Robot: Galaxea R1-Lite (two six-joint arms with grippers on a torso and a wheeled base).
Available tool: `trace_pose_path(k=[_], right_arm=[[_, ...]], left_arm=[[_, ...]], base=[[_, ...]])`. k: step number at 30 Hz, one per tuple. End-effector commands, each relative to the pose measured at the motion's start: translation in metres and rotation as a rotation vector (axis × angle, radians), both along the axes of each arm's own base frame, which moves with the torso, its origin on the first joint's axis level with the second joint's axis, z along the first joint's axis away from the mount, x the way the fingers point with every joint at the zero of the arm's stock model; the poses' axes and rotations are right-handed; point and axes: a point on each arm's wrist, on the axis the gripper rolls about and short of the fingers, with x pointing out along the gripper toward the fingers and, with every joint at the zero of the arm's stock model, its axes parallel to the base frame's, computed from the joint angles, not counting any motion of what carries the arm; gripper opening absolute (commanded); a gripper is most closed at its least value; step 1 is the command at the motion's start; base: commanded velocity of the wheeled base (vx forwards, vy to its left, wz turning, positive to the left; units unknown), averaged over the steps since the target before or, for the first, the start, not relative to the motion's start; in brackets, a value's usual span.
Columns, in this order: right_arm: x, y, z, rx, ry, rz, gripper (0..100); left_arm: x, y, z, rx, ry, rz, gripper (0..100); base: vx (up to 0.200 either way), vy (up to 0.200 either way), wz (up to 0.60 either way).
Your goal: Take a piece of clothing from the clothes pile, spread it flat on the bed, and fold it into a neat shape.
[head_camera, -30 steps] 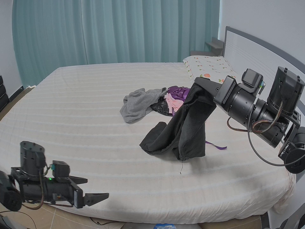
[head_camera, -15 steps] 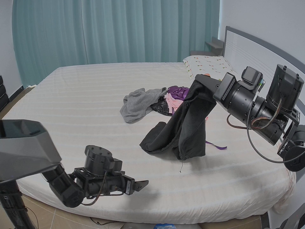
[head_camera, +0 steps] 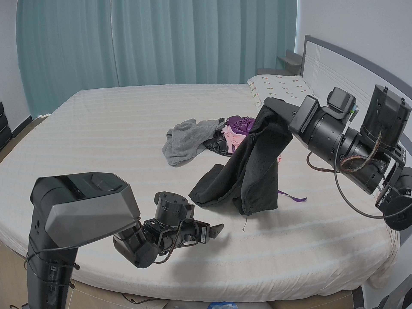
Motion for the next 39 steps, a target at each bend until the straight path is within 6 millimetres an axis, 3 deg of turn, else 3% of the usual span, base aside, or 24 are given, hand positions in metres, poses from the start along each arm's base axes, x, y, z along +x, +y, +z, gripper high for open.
trace_pose_path(k=[1,16,17,25,29,34,35,39], right_arm=[[-0.002,-0.002,0.004,0.008,-0.010,0.000,0],[-0.003,-0.004,0.005,0.015,-0.015,-0.001,0],[-0.003,-0.004,0.005,0.015,-0.015,-0.001,0],[0.005,-0.012,0.001,0.007,0.000,-0.036,0],[0.010,-0.018,-0.001,0.008,0.008,-0.059,0],[0.022,-0.025,-0.006,0.005,0.026,-0.094,0],[0.022,-0.025,-0.006,0.005,0.026,-0.094,0],[0.032,-0.027,-0.011,-0.005,0.037,-0.108,0]], left_arm=[[0.025,-0.012,-0.019,-0.007,-0.040,0.041,100],[0.068,-0.020,-0.033,-0.059,-0.110,0.074,100],[0.067,-0.020,-0.033,-0.060,-0.110,0.074,0],[0.061,-0.014,-0.033,-0.052,-0.086,0.080,0],[0.056,-0.012,-0.017,-0.096,-0.076,0.104,0],[0.042,0.006,0.028,-0.172,-0.068,0.147,0],[0.042,0.006,0.028,-0.172,-0.068,0.147,0],[0.030,0.028,0.071,-0.202,-0.115,0.179,0]], base=[[0.000,0.000,0.00],[0.000,0.000,0.00],[0.000,0.000,0.00],[0.000,0.000,0.00],[0.000,0.000,0.00],[0.000,0.000,0.00],[0.000,0.000,0.00],[0.000,0.000,0.00]])
